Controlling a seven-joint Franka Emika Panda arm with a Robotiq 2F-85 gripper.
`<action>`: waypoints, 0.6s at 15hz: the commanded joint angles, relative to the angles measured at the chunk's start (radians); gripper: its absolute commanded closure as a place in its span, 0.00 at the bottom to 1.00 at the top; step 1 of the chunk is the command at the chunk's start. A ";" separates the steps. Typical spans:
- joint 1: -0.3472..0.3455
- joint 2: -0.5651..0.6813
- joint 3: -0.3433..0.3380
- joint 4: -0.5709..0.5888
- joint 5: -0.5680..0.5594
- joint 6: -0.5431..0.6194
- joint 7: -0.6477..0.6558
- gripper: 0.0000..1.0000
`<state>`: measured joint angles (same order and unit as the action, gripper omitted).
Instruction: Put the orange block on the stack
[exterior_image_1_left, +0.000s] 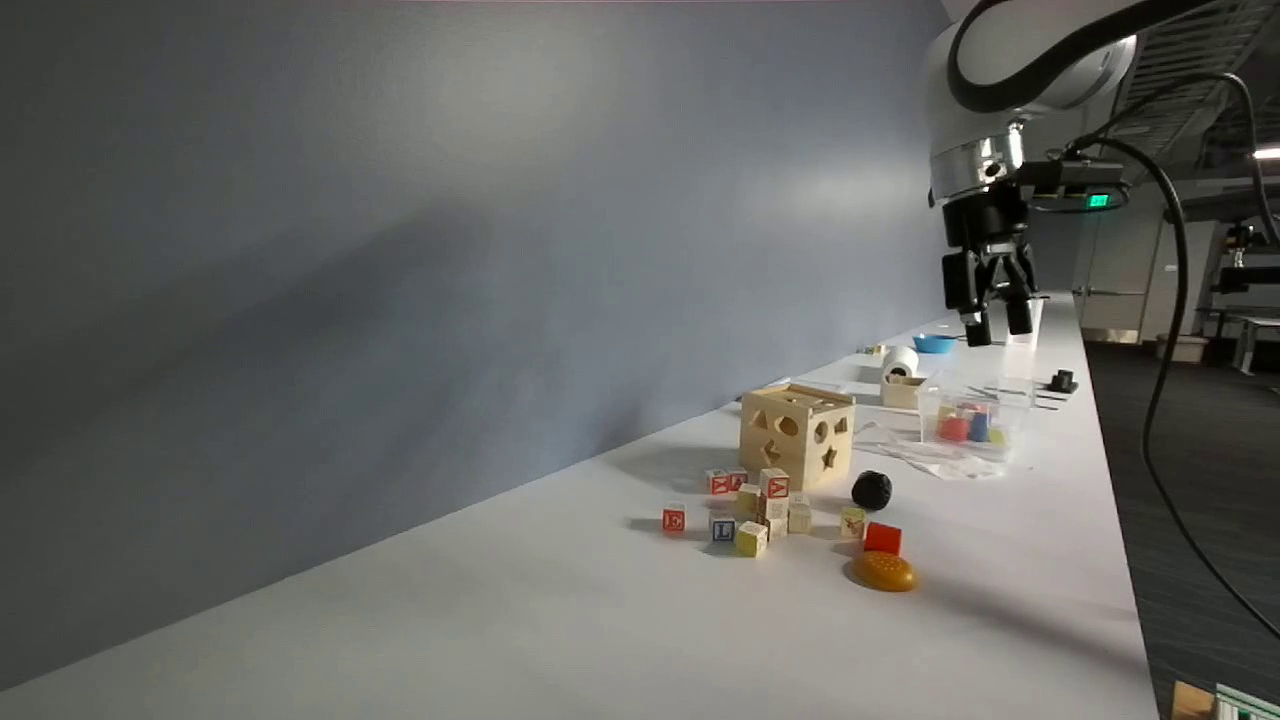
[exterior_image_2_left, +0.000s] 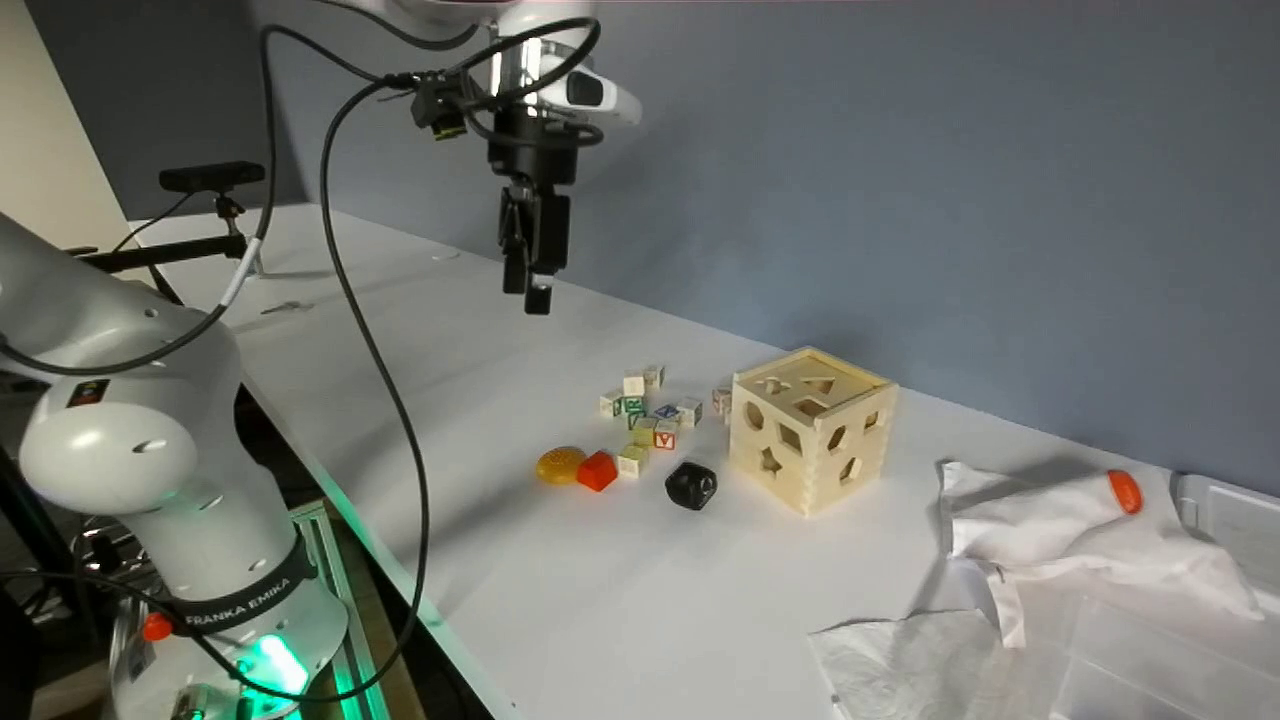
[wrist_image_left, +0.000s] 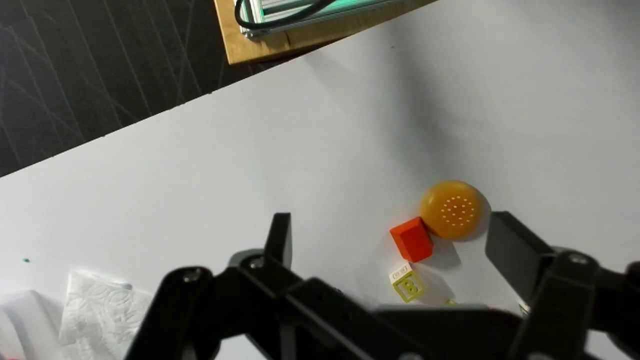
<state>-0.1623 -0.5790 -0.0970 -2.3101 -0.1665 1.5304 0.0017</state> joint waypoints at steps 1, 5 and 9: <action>0.021 0.011 -0.016 -0.061 0.034 0.037 0.007 0.00; -0.011 0.024 -0.008 -0.165 0.048 0.193 0.136 0.00; -0.050 0.031 0.014 -0.279 0.037 0.440 0.335 0.00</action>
<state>-0.1818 -0.5363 -0.1012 -2.5085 -0.1385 1.8216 0.2249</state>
